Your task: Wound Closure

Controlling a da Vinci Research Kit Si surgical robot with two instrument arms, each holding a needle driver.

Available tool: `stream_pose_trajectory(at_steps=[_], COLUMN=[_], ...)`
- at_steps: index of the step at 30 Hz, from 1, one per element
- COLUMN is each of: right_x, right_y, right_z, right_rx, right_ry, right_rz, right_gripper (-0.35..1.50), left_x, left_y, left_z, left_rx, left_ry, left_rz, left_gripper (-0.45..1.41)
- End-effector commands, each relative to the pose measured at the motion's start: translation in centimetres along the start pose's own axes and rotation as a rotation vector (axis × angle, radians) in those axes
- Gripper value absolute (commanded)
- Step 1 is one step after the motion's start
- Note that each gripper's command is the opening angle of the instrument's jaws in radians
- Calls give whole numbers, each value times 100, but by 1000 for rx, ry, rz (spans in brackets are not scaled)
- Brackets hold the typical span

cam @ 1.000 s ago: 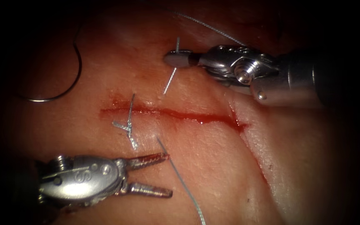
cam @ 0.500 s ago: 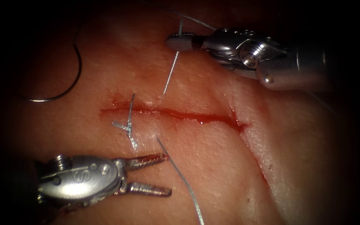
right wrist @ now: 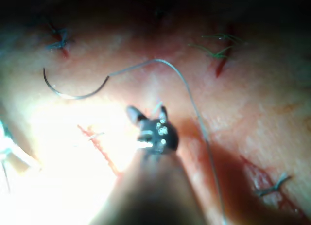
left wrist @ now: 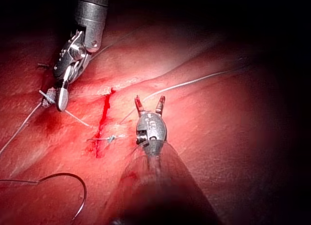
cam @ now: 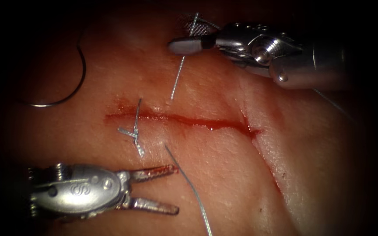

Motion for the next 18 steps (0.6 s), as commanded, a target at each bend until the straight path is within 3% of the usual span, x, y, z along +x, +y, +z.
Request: stream_pose_trajectory(at_steps=[1,5,11,18], right_x=[-4,-5,-7,-8], right_y=[-1,1,4,4], right_z=[5,-1,-10,-15], right_rx=[3,-3,-17,-20], right_ry=[0,3,8,9], right_rz=[-2,-3,-4,-4], right_gripper=[108,111,115,115], left_x=[-3,2,6,-5], left_y=[3,10,15,16], left_z=[7,16,29,37], left_rx=[-12,-42,-74,-71], left_ry=[5,17,13,-106], left_rz=[32,151,301,433], left_gripper=[34,44,44,42])
